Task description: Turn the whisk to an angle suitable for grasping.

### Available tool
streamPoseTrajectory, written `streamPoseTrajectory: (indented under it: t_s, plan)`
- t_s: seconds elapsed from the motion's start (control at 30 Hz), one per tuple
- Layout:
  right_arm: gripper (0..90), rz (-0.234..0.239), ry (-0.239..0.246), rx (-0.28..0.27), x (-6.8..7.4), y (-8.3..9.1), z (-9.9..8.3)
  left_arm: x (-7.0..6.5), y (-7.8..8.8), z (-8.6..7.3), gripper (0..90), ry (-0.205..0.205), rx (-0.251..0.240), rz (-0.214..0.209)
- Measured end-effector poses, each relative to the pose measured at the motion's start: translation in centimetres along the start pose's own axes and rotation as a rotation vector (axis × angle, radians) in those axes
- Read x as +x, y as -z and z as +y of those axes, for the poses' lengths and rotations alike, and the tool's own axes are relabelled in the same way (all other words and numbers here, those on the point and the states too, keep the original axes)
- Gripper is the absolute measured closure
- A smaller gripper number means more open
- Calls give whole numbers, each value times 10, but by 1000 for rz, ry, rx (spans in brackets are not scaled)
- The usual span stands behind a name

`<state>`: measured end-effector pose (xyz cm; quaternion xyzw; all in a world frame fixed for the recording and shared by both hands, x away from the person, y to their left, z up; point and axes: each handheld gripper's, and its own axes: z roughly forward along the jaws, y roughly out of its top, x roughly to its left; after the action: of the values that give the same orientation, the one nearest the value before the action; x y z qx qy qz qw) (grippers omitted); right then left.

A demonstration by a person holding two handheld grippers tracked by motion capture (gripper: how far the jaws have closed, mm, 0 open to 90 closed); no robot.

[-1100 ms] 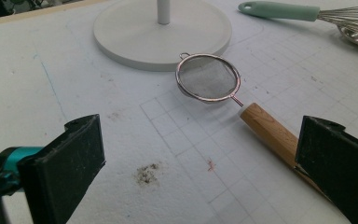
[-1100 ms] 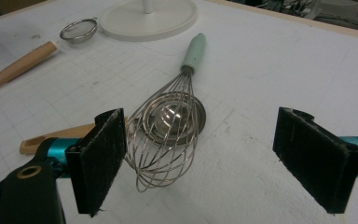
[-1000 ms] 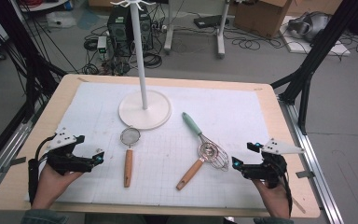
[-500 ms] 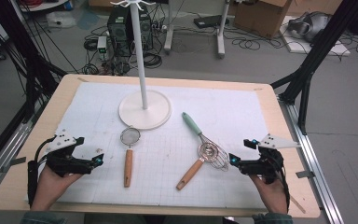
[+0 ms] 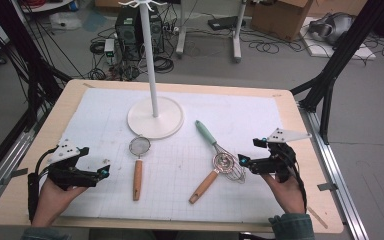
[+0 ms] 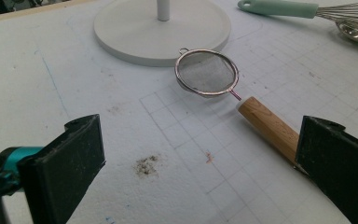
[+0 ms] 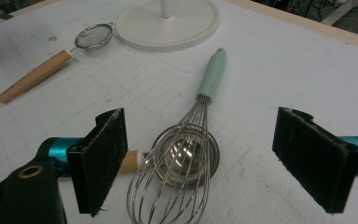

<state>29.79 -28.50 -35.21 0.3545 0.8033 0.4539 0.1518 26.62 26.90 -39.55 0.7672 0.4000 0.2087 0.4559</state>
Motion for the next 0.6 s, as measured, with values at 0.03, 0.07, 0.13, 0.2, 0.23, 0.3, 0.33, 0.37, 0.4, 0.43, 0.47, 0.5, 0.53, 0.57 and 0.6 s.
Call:
streamPoseTrajectory:
  t_s: [0.03,0.07,0.13,0.2,0.23,0.3,0.33,0.37,0.4,0.43,0.47,0.5,0.53,0.57,0.6]
  plan:
    - [169,0,6,6,-1,-2,4,1,0,0,17,-3,1,1]
    - [170,6,4,15,-2,-5,8,0,0,0,17,1,-2,3]
    - [170,14,10,26,-4,-9,14,1,0,0,17,0,-1,4]
    - [170,14,16,31,-6,-13,22,1,1,0,17,2,-2,4]
    - [170,18,11,33,-7,-15,26,1,1,0,17,3,-4,2]
    - [170,26,7,46,-9,-19,32,1,1,0,17,0,-5,2]
    - [170,28,12,52,-10,-21,35,1,1,0,17,0,-7,4]
    - [170,29,13,61,-12,-25,40,2,2,0,17,-2,-6,3]
    - [170,29,13,61,-12,-25,40,2,2,0,17,-1,-5,4]
    - [170,24,14,68,-13,-27,43,2,2,0,17,-1,-7,7]
    - [170,24,14,68,-14,-29,45,2,2,0,17,0,-8,7]
    - [170,27,8,73,-14,-31,47,2,2,0,17,0,-9,7]
    - [170,29,11,74,-15,-33,49,2,2,0,17,3,-9,6]
    - [170,30,10,77,-16,-35,51,2,2,0,17,1,-8,7]
    - [170,35,9,79,-18,-37,53,2,2,0,17,1,-7,8]
